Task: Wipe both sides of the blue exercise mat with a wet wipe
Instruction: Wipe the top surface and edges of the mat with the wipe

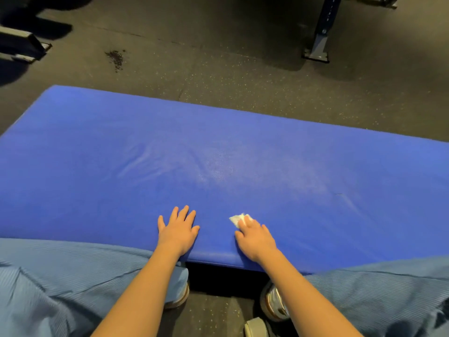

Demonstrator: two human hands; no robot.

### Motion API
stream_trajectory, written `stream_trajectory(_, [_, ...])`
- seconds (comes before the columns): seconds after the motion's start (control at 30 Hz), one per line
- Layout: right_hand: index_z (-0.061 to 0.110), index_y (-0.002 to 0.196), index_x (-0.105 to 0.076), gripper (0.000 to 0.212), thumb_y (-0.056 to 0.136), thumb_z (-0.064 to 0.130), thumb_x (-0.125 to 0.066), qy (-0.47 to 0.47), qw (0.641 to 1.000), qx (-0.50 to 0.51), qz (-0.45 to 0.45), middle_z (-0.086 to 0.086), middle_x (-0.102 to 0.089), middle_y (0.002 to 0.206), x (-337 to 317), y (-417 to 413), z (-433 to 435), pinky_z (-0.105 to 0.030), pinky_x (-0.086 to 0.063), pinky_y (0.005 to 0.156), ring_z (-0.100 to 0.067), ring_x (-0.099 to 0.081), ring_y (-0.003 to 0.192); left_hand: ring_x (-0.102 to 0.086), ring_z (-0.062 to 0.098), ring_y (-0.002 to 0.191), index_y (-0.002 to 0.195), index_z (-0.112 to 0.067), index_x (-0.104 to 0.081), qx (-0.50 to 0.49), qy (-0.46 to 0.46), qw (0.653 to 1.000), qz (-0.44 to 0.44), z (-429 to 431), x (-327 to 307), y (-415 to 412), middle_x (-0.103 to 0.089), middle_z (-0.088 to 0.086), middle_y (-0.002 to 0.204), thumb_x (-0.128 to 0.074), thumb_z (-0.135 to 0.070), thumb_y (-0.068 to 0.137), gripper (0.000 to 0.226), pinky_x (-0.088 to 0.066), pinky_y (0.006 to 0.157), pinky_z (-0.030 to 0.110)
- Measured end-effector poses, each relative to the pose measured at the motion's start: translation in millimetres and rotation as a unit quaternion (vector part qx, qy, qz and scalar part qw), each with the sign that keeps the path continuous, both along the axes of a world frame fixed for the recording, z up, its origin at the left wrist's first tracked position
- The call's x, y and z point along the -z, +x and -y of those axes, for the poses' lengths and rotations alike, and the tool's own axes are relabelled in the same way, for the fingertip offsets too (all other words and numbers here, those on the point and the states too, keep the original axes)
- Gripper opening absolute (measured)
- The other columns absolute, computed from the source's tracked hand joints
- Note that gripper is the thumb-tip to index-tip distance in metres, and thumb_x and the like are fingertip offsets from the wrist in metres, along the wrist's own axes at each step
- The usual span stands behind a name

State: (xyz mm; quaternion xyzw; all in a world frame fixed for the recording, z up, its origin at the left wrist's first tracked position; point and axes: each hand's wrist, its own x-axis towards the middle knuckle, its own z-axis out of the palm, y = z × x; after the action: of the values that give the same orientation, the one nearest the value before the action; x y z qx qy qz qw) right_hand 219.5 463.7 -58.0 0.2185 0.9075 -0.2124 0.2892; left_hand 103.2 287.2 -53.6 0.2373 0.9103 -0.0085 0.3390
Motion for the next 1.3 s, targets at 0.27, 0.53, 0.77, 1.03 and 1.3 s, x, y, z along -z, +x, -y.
stream_trajectory(0.27, [0.025, 0.148, -0.025, 0.048, 0.101, 0.034, -0.022, 0.062, 0.997, -0.036, 0.023, 0.002, -0.014, 0.159, -12.5, 21.5, -10.8, -0.042, -0.006, 0.116, -0.015, -0.021, 0.142, 0.005, 0.019, 0.15, 0.155, -0.028, -0.013, -0.004, 0.006, 1.0, -0.002, -1.5, 1.2, 1.5, 0.001, -0.007, 0.163, -0.022, -0.04, 0.105, 0.052, 0.0, 0.117, 0.056])
stream_trajectory(0.53, [0.025, 0.147, -0.031, 0.045, 0.103, 0.031, -0.025, -0.031, 0.986, -0.152, -0.063, 0.003, -0.018, 0.158, -36.8, 34.4, 36.7, -0.037, -0.001, 0.116, -0.014, -0.021, 0.142, 0.004, 0.019, 0.15, 0.154, -0.03, -0.016, -0.008, 0.012, 1.0, -0.004, -1.9, 3.8, 0.1, -0.001, -0.008, 0.163, -0.023, -0.039, 0.105, 0.051, 0.0, 0.117, 0.056])
stream_trajectory(0.77, [0.017, 0.147, -0.027, 0.054, 0.098, 0.038, -0.024, -0.011, 0.987, -0.138, -0.078, -0.004, -0.014, 0.159, -34.3, 32.6, 58.7, -0.035, -0.01, 0.115, -0.02, -0.019, 0.143, 0.003, 0.019, 0.15, 0.155, -0.03, -0.015, 0.0, 0.012, 1.0, 0.0, 0.7, 0.5, -1.6, -0.001, -0.008, 0.163, -0.023, -0.038, 0.105, 0.051, 0.0, 0.118, 0.055])
stream_trajectory(1.03, [0.019, 0.149, -0.02, 0.064, 0.095, 0.04, -0.047, 0.019, 0.983, -0.142, -0.116, -0.003, -0.01, 0.159, -31.6, 29.7, 76.3, -0.041, -0.004, 0.117, -0.023, -0.014, 0.144, 0.0, 0.02, 0.15, 0.154, -0.027, -0.018, 0.035, 0.005, 0.999, 0.028, 5.2, -8.9, -12.0, -0.006, -0.007, 0.163, -0.029, -0.033, 0.105, 0.051, -0.006, 0.118, 0.054])
stream_trajectory(1.3, [0.013, 0.128, -0.055, 0.097, 0.038, 0.017, -0.092, 0.082, 0.977, -0.142, -0.137, -0.008, -0.058, 0.131, -8.3, 35.8, 73.6, -0.044, -0.051, 0.087, -0.027, -0.062, 0.109, -0.026, 0.018, 0.14, 0.144, -0.022, -0.039, 0.077, -0.013, 0.996, 0.037, 14.3, -25.2, -22.3, -0.033, -0.002, 0.151, -0.036, -0.019, 0.1, 0.045, -0.025, 0.109, 0.045])
